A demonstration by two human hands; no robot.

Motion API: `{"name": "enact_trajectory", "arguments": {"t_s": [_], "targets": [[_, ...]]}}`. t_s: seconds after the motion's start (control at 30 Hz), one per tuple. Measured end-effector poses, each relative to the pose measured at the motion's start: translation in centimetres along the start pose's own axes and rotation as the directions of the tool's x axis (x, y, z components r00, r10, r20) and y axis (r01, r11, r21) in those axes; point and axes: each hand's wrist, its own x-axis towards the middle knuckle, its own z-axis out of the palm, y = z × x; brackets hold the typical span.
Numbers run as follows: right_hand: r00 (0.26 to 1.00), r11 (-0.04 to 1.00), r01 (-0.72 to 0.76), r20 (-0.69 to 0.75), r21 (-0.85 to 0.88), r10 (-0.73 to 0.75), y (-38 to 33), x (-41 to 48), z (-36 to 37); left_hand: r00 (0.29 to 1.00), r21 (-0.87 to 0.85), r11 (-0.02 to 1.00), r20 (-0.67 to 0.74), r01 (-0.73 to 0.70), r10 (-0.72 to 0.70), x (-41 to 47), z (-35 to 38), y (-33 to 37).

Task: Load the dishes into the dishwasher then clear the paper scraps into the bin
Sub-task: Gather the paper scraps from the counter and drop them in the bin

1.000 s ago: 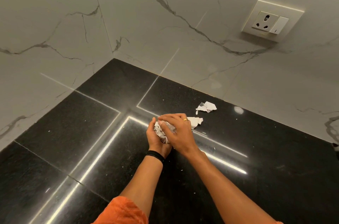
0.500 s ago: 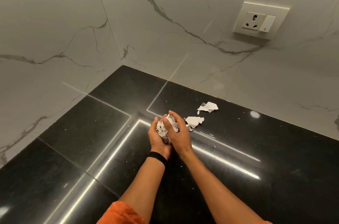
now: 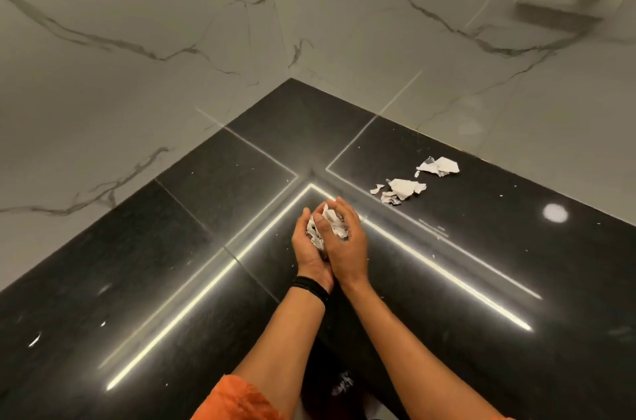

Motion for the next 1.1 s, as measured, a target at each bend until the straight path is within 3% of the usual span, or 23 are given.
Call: {"name": "enact_trajectory", "arguments": {"t_s": [0.5, 0.87, 1.1], "targets": [[1.0, 1.0, -0.027, -0.007, 0.013, 0.027, -0.1, -21.7, 1.9, 1.0, -0.119, 0.993, 0.014, -0.002, 0.004, -16.7, -13.0, -1.0], [0.969, 0.967, -0.248, -0.024, -0.057, 0.247, 3.0, -32.7, 0.3, 0.968, -0.154, 0.987, -0.236, 0.048, -0.084, -24.4, -20.9, -5.0], [0.861, 0.863, -0.504, -0.087, -0.024, 0.501, 12.9, -34.3, -2.4, 0.855, -0.232, 0.971, -0.49, 0.062, -0.172, -20.9, -28.4, -12.1]]}}
